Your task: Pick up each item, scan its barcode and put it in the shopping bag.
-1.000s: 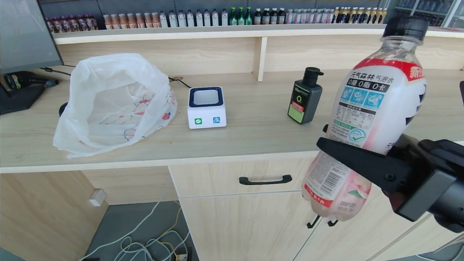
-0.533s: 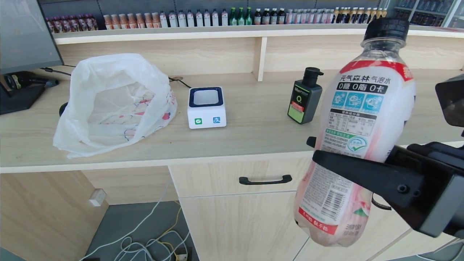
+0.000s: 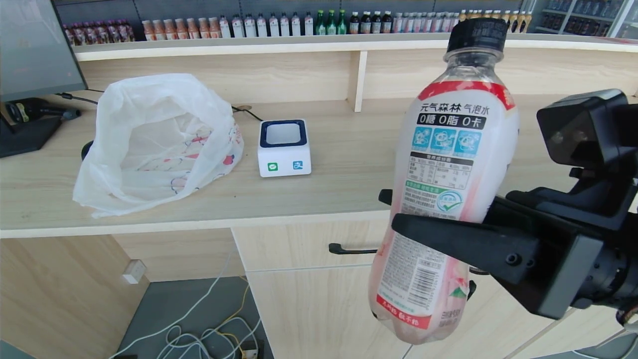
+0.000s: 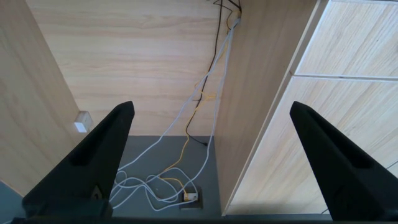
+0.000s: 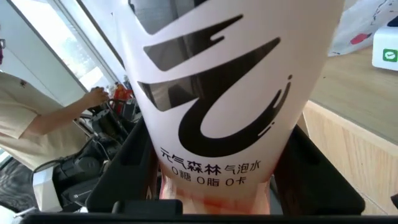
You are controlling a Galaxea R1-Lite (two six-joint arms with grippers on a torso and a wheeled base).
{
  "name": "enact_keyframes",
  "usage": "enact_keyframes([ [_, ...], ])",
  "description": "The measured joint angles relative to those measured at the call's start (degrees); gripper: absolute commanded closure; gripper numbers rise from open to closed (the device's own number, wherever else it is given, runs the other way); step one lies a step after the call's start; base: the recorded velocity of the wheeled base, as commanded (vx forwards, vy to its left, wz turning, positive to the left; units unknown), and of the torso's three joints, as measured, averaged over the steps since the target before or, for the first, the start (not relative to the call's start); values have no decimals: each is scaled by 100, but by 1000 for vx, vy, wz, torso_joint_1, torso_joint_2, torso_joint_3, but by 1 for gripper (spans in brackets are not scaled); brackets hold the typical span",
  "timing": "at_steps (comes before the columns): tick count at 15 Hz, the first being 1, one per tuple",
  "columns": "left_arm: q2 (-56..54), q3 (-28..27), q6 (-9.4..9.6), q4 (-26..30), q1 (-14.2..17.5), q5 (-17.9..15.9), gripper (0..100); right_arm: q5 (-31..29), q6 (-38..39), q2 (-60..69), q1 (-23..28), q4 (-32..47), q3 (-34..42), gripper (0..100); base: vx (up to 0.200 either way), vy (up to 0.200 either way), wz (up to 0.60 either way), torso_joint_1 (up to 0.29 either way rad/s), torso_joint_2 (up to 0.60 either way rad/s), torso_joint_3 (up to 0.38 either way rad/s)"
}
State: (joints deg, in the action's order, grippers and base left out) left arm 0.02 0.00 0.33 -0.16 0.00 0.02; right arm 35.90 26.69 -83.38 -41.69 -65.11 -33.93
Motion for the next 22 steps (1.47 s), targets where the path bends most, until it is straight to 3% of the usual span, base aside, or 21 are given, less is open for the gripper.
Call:
enact_keyframes([
  [3, 0, 0, 0, 0, 0, 2, 0, 6, 167, -239, -130, -30, -221, 100, 0, 0, 0, 0, 0, 0],
  [8, 0, 0, 2, 0, 0, 2, 0, 30, 653, -691, -266, -931, -258, 100, 0, 0, 0, 0, 0, 0],
  [11, 0, 0, 0, 0, 0, 5, 0, 362, 655, -798, -271, -956, -168, 100, 0, 0, 0, 0, 0, 0],
  [22, 0, 0, 0, 0, 0, 5, 0, 378, 796, -835, -266, -1145, 13, 100, 0, 0, 0, 0, 0, 0],
])
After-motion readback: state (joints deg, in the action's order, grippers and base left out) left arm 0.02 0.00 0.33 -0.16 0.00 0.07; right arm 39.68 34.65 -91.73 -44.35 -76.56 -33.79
